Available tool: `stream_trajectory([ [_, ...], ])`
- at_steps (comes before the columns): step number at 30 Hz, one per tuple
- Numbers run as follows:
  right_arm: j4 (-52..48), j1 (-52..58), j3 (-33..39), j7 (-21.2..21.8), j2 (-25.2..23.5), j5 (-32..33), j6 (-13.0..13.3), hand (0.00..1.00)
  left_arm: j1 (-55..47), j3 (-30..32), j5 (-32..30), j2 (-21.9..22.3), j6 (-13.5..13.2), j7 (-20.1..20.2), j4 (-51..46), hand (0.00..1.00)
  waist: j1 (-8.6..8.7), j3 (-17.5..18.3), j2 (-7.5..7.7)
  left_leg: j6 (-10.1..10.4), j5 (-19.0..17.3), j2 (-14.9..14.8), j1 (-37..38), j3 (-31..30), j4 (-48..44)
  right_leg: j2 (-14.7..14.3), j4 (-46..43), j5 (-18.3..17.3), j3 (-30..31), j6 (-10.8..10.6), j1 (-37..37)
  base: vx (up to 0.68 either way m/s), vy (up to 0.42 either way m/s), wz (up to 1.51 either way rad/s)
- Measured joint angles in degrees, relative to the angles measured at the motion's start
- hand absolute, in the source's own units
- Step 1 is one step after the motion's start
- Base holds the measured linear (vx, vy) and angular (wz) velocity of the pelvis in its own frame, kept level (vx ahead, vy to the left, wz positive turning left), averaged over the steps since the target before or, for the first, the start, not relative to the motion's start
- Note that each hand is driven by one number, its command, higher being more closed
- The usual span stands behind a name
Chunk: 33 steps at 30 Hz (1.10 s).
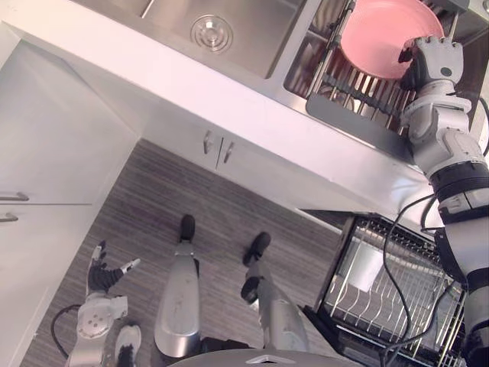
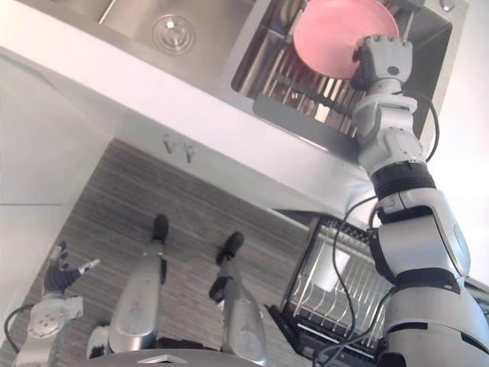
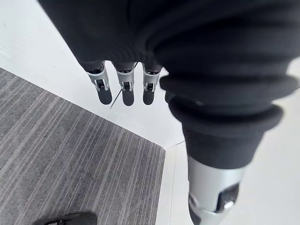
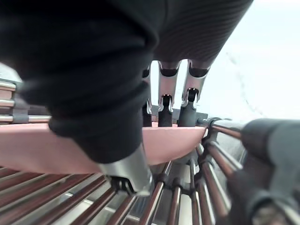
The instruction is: Walk over to the sink, pick up the cup, carry it to the dishwasher, place the cup inside the dishwasher, then close the dishwasher door
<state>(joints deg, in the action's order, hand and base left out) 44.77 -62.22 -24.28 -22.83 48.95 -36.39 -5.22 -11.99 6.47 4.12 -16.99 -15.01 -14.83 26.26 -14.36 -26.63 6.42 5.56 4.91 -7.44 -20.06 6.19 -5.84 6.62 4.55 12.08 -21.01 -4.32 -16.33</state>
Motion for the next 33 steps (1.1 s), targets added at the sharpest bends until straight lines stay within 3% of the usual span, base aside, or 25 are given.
stream_trajectory([
  [6, -1.3, -0.7, 0.2, -2.4, 0.1, 1.1, 1.7, 1.0, 0.0, -0.5, -0.9, 0.0, -2.0, -2.7, -0.2, 0.0, 0.47, -0.1, -0.1, 0.0, -0.8, -0.6, -1.7, 0.1, -1.9, -0.4, 0.0, 0.3, 0.0, -0.6, -1.0, 0.0, -0.015, -0.04],
  [11, -1.3, -2.2, 0.2, -3.1, 0.0, 3.6, 2.9, 1.0, 0.1, -0.4, -1.2, 0.1, -4.0, -3.9, -0.3, 0.0, 0.39, -0.7, -1.07, 0.2, -1.6, -1.6, -2.6, 0.1, -4.0, -1.2, 0.0, 0.5, -0.1, -0.3, -1.0, -0.02, -0.02, -0.04],
  [12, -1.3, -2.5, 0.2, -4.0, 0.0, 4.1, 3.2, 1.0, 0.1, -0.4, -1.2, 0.2, -4.1, -3.9, -0.3, 0.0, 0.43, -0.8, -1.24, 0.3, -1.6, -1.7, -2.6, 0.1, -4.1, -1.3, 0.0, 0.5, -0.1, -0.3, -1.0, -0.05, -0.027, -0.05],
  [13, -1.5, -3.5, 0.2, -8.9, 0.0, 5.4, 3.3, 1.0, 0.1, -0.5, -1.7, 0.2, -4.3, -4.0, -0.3, 0.0, 0.49, -1.1, -1.84, 0.3, -1.6, -1.9, -2.7, 0.1, -4.1, -1.4, 0.0, 0.5, -0.1, -0.3, -1.1, -0.04, -0.017, -0.06],
  [14, -1.5, -4.0, 0.3, -10.3, 0.1, 5.8, 3.4, 1.0, 0.2, -0.5, -2.0, 0.2, -4.4, -4.2, -0.3, 0.0, 0.5, -1.3, -2.15, 0.3, -1.5, -2.0, -2.7, 0.1, -4.1, -1.5, 0.0, 0.5, 0.0, -0.3, -1.1, -0.06, -0.022, -0.1],
  [18, -1.6, -6.1, 2.0, -15.1, 0.1, 11.9, 4.9, 1.0, 0.4, -0.4, -2.1, 0.2, -5.2, -5.0, -0.3, 0.0, 0.41, -2.1, -3.57, 0.6, -0.4, -2.2, -2.8, 0.1, -3.0, -1.9, 0.0, 0.7, 0.0, -0.2, -1.7, -0.03, -0.019, -0.02],
  [21, -2.5, -6.2, 5.9, -17.1, 0.0, 18.5, 7.0, 1.0, 0.9, -0.4, -2.1, 0.7, -5.4, -5.2, -0.3, 0.0, 0.05, -2.2, -3.64, 0.7, 0.1, -2.3, -2.6, 0.0, -2.9, -2.2, 0.1, 2.2, -0.1, 1.7, -1.8, 0.01, -0.041, 0.06],
  [24, -3.9, -8.3, 8.6, -18.8, -0.4, 26.6, 10.4, 1.0, 1.4, -0.4, -2.2, 2.0, -5.6, -5.8, -0.3, 0.0, 0.07, -2.3, -3.77, 0.7, 0.3, -2.5, -2.6, 0.1, -2.9, -2.5, 0.1, 2.5, -0.1, 2.5, -1.8, 0.0, -0.011, -0.01],
  [27, -3.9, -10.7, 13.2, -19.9, -1.3, 32.4, 12.2, 1.0, 1.4, -0.4, -2.8, 2.6, -5.8, -6.1, -0.2, 0.0, 0.02, -2.3, -3.77, 1.0, 0.4, -2.6, -1.7, 0.2, -2.8, -2.6, 0.1, 2.6, -0.1, 2.8, -1.0, 0.0, 0.0, 0.0],
  [33, -3.9, -10.4, 14.8, -19.5, -1.5, 35.0, 13.9, 1.0, 1.4, -0.4, -3.3, 2.6, -6.1, -6.2, -0.2, 0.0, 0.2, -2.2, -3.71, 1.1, 1.2, -2.3, 1.1, 0.6, 0.2, -2.5, 0.1, 1.9, 0.0, 2.8, 0.4, 0.0, 0.0, 0.0],
])
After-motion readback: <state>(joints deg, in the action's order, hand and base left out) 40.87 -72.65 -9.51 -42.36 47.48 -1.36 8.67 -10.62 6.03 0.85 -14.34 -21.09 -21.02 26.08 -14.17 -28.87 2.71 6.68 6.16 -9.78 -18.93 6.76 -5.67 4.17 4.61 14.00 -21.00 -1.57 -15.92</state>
